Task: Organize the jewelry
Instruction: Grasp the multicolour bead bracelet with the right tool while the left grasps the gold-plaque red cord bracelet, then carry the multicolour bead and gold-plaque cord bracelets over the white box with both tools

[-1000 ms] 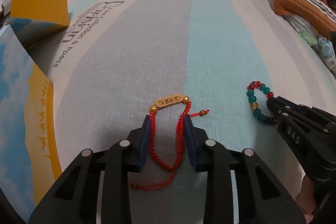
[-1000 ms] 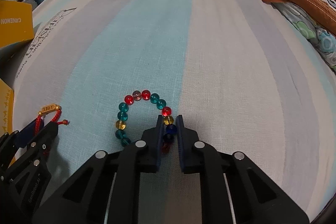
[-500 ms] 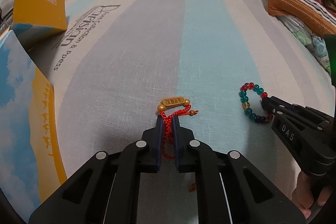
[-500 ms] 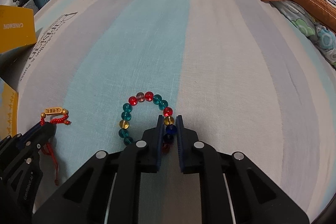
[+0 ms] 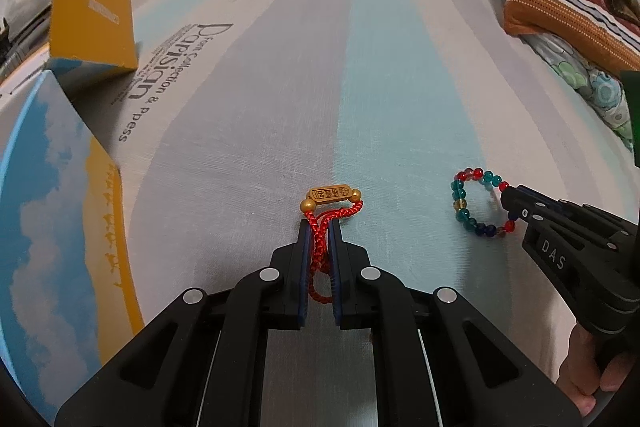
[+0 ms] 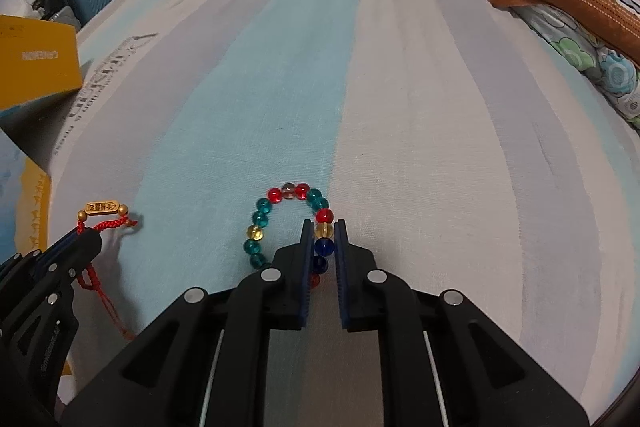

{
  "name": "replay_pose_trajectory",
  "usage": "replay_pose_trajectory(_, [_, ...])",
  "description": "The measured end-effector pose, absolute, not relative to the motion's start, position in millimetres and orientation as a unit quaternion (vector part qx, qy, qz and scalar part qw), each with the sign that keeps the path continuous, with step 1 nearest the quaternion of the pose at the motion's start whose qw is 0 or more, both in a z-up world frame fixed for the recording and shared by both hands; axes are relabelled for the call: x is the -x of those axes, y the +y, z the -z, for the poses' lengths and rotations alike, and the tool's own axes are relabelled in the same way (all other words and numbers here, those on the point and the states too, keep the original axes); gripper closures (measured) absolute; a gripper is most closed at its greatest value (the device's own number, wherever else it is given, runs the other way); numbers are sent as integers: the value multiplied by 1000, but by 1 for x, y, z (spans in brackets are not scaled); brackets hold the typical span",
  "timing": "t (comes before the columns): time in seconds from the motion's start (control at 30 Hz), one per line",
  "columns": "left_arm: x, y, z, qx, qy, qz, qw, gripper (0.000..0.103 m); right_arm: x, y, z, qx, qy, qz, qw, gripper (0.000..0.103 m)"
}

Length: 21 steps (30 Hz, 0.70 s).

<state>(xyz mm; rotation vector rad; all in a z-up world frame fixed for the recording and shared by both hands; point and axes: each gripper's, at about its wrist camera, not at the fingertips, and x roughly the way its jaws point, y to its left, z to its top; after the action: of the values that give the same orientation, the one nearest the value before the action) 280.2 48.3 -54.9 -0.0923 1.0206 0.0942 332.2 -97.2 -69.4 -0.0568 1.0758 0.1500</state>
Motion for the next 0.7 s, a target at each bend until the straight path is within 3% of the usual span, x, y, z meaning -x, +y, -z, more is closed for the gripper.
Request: replay_pose_trajectory(0.7, [-245,56,11,39,470,-48,880,95,-297,-89,12,11,472,-86,877,94])
